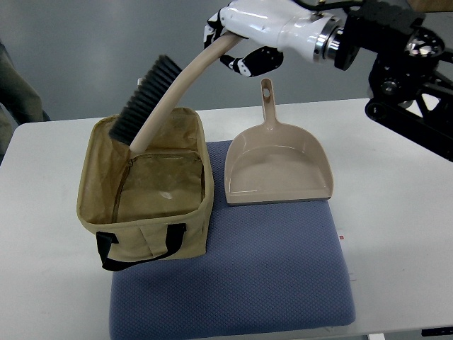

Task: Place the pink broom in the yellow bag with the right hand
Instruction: 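Lower the brush into the bag and release it from the right hand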

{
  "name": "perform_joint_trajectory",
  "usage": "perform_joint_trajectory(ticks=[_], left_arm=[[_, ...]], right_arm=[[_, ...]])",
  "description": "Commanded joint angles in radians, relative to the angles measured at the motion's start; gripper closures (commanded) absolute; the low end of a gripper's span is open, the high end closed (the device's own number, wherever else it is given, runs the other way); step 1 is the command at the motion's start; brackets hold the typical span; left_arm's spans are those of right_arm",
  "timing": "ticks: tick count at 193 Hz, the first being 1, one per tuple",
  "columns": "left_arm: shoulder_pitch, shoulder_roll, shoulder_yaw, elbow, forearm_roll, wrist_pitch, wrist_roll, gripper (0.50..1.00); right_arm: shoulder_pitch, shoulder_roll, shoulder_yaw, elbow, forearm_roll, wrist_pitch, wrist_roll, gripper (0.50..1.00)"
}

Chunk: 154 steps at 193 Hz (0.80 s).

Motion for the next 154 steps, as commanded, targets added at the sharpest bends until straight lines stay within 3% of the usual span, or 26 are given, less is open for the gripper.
perform_joint_trajectory(ticks=[1, 53, 66, 76, 95, 154], left_arm=[[0.000, 0.000, 0.000, 0.000, 0.000, 0.000, 0.000, 0.500], [0.000, 0.000, 0.000, 0.000, 0.000, 0.000, 0.000, 0.500], [0.000, 0.000, 0.000, 0.000, 0.000, 0.000, 0.000, 0.500], [0.000, 0.000, 0.000, 0.000, 0.000, 0.000, 0.000, 0.500], [0.000, 0.000, 0.000, 0.000, 0.000, 0.000, 0.000, 0.500], [0.000, 0.000, 0.000, 0.000, 0.000, 0.000, 0.000, 0.500]], right_arm=[[-0.006, 0.069, -0.043, -0.016, -0.018, 0.005, 0.000, 1.000], [-0.017, 0.105, -0.083, -0.068, -0.030, -0.011, 0.000, 1.000], [-0.020, 0.105, -0.081, -0.068, -0.029, -0.026, 0.003, 0.875], [-0.024, 0.105, -0.080, -0.068, -0.024, -0.053, 0.006, 0.732], [-0.044, 0.105, -0.078, -0.068, -0.017, -0.095, 0.011, 0.589], [-0.077, 0.083, -0.058, -0.065, -0.007, -0.107, 0.017, 0.572]])
